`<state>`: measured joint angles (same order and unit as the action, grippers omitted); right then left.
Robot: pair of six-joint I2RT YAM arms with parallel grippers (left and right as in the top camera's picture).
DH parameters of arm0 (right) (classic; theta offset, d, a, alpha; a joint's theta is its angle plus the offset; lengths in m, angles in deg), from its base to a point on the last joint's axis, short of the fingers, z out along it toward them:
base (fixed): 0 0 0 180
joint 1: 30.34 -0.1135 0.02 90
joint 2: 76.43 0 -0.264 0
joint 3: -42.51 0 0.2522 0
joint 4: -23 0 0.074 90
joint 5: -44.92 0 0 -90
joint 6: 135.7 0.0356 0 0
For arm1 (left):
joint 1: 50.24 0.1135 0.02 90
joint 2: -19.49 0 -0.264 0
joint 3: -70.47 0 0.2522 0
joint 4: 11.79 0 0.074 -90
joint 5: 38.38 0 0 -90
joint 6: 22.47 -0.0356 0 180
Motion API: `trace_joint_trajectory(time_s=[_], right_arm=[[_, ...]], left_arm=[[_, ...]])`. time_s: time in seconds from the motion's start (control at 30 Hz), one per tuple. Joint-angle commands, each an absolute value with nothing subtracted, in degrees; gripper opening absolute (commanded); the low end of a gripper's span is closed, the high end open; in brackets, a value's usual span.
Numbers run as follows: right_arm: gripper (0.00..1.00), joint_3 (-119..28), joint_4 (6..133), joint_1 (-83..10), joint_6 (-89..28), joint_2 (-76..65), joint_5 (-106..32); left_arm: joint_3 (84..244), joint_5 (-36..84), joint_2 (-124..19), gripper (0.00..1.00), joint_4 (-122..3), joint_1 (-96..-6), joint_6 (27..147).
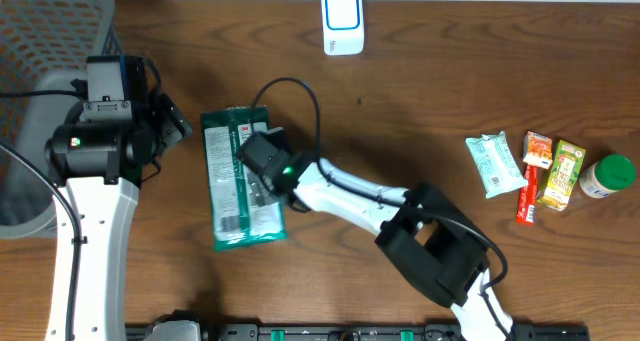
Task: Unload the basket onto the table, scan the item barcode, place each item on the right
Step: 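Lift and rotate the glove pack with the right gripper toward the scanner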
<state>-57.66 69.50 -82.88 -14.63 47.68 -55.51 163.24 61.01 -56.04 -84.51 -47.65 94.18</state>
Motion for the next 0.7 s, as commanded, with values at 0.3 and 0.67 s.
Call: trace_joint_trajectory(time_s=[0.3,0.67], right_arm=[[0.88,-56.0,80.2,-69.9,-19.5,48.2,-54.4],[0.93,-56.0,80.0,-64.8,-27.5,45.6,-40.0]], left_arm=[[163.7,61.8,-55.7,0.89,-84.7,-47.4,93.5],[163.7,61.8,-55.7,0.89,-84.7,-47.4,93.5]])
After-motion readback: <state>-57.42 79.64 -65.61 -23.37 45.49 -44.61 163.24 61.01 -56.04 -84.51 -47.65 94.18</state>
